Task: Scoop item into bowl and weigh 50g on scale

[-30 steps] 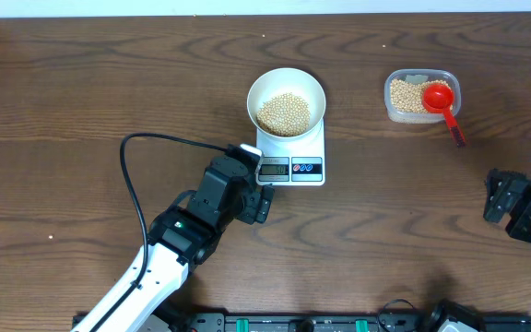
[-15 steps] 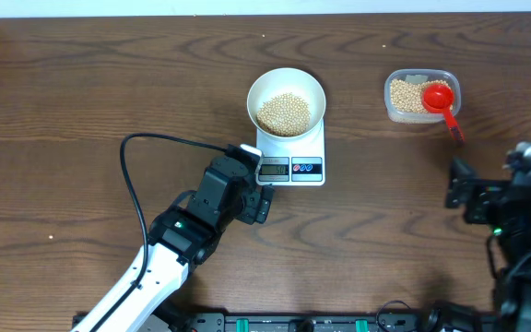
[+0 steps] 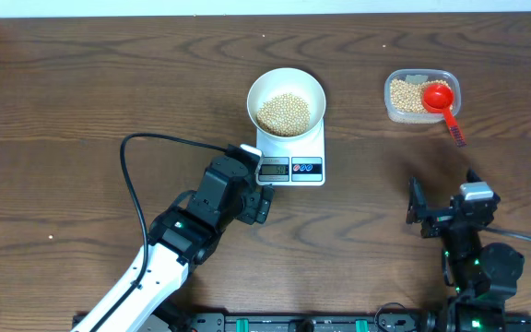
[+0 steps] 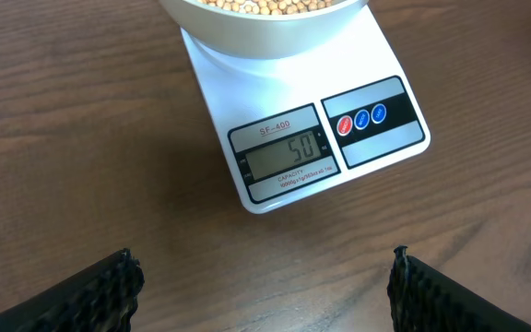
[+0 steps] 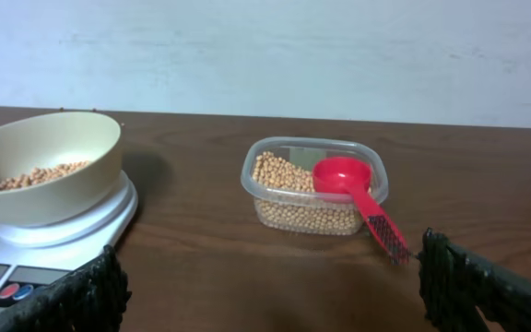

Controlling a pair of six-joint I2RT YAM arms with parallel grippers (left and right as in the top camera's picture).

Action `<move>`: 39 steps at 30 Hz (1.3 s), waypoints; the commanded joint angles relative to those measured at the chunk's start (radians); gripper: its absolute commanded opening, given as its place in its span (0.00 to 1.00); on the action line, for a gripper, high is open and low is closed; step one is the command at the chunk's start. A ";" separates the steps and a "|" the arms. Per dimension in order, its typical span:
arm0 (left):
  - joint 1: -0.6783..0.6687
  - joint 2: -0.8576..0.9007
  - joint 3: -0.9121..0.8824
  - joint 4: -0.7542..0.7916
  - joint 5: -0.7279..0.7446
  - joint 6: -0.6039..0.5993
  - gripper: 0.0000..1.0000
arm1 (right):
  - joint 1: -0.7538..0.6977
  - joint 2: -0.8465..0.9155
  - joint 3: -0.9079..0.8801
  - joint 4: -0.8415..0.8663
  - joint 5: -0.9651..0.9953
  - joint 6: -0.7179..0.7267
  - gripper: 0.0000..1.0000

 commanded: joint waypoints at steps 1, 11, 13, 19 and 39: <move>0.002 0.002 0.003 -0.002 -0.005 0.005 0.88 | 0.009 -0.059 -0.038 0.007 0.021 -0.002 0.99; 0.002 0.002 0.003 -0.002 -0.005 0.005 0.88 | 0.008 -0.183 -0.095 -0.068 0.032 -0.002 0.99; 0.002 0.002 0.003 -0.002 -0.005 0.005 0.88 | 0.008 -0.210 -0.095 -0.081 0.052 -0.002 0.99; 0.002 0.002 0.003 -0.002 -0.006 0.005 0.88 | 0.008 -0.228 -0.095 -0.083 0.069 -0.005 0.99; 0.002 0.002 0.003 -0.002 -0.006 0.005 0.88 | 0.008 -0.227 -0.095 -0.082 0.069 -0.005 0.99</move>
